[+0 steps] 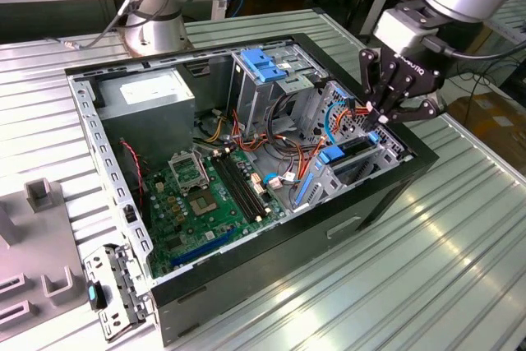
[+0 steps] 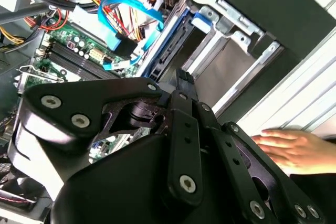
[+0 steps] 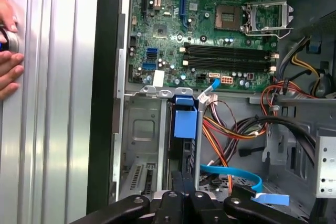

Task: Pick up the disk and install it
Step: 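Insert the first disk wire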

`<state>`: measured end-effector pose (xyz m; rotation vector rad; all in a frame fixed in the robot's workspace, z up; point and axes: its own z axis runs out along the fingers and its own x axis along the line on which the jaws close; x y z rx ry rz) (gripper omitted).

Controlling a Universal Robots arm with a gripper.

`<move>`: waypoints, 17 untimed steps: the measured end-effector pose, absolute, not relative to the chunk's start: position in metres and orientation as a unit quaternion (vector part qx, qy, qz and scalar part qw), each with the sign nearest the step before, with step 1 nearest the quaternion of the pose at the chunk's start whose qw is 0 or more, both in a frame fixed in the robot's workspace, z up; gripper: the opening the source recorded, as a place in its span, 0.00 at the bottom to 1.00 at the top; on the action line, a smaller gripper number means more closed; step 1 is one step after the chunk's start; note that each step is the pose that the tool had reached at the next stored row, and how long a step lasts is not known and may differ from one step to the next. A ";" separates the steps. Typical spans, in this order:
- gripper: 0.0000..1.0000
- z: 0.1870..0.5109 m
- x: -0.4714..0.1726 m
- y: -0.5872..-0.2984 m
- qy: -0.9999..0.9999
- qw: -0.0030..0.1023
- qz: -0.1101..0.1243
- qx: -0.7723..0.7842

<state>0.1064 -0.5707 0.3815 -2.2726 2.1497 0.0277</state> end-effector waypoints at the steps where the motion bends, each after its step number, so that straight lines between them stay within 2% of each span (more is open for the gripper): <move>1: 0.11 0.381 0.108 -0.571 0.685 0.007 0.009 -0.729; 17: 0.11 0.381 0.149 -0.566 0.657 0.006 0.009 -0.754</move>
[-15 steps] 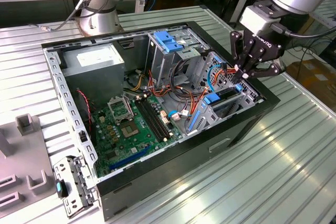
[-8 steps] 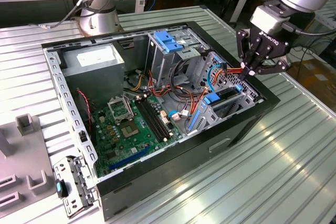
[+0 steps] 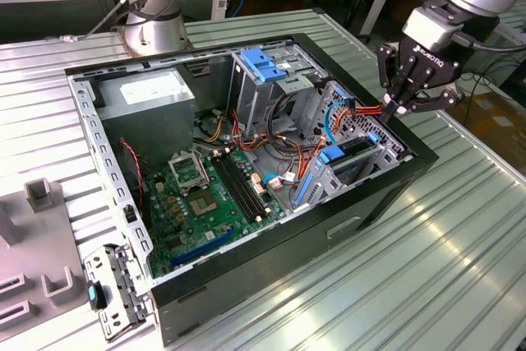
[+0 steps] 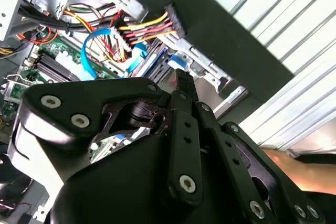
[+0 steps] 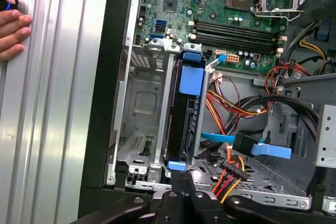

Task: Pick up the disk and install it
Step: 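Insert the first disk wire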

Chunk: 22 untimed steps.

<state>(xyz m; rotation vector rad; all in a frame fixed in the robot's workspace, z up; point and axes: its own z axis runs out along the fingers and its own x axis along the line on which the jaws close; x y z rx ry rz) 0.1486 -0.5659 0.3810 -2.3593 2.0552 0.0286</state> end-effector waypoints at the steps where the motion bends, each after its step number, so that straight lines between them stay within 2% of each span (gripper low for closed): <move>1: 0.11 0.381 0.150 -0.566 0.655 0.006 0.009 -0.755; 19: 0.11 0.385 0.157 -0.552 0.565 0.005 0.011 -0.825; 21: 0.11 0.385 0.158 -0.547 0.565 0.005 0.011 -0.825; 22: 0.18 0.385 0.160 -0.541 0.565 0.004 0.010 -0.825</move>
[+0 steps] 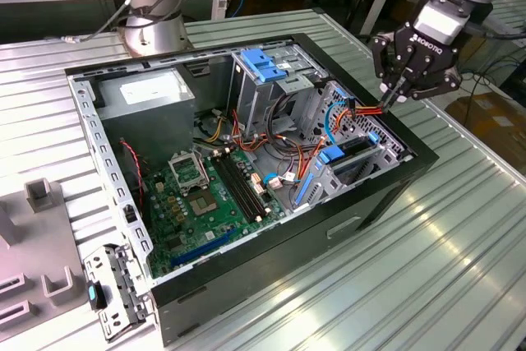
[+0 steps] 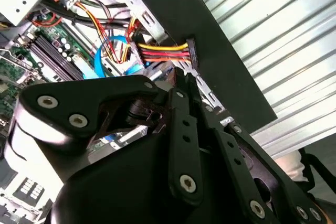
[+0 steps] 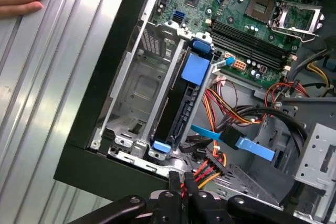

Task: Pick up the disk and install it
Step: 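Insert the first disk wire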

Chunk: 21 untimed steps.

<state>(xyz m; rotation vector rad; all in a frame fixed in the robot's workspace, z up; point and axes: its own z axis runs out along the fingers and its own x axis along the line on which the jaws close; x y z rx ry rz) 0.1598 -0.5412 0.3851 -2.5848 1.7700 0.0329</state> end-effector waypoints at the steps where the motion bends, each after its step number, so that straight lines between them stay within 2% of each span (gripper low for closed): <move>1: 0.19 0.385 0.164 -0.537 0.565 0.004 0.011 -0.825; 2: 0.25 0.385 0.166 -0.537 0.561 0.004 0.011 -0.828; 14: 0.25 0.382 0.169 -0.537 0.443 0.002 0.011 -0.896; 16: 0.26 0.381 0.171 -0.537 0.434 0.002 0.011 -0.901; 17: 0.33 0.381 0.172 -0.537 0.428 0.001 0.010 -0.904; 21: 0.33 0.379 0.173 -0.537 0.405 0.001 0.011 -0.914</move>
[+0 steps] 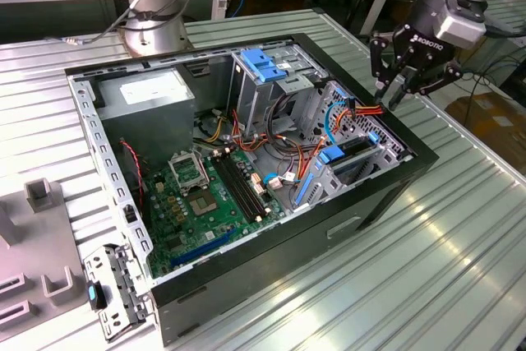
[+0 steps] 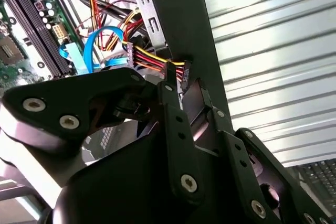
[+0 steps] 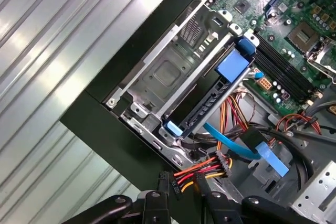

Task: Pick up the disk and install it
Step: 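Insert the first disk wire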

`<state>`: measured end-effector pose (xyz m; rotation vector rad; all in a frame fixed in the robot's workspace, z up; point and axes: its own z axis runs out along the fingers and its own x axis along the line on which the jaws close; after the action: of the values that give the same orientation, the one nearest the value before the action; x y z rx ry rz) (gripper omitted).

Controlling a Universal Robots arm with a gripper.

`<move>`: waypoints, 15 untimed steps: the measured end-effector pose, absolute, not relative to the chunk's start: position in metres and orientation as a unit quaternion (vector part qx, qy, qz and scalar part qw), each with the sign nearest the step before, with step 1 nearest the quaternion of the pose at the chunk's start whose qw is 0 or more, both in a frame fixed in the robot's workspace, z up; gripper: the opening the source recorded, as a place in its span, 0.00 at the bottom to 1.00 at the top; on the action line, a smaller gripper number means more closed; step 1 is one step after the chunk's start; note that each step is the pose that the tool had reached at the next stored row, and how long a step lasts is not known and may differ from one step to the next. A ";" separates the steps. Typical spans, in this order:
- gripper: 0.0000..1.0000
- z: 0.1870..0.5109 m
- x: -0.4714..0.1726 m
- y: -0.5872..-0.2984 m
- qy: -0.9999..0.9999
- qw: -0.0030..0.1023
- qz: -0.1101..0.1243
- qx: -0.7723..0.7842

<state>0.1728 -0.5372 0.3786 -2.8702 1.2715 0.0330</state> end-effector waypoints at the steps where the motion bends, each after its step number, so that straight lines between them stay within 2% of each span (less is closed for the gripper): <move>1: 0.33 0.378 0.174 -0.537 0.393 0.001 0.011 -0.919; 15: 0.33 0.370 0.174 -0.537 0.256 0.000 0.010 -0.967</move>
<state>0.1741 -0.5372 0.3696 -3.0376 0.8048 0.0322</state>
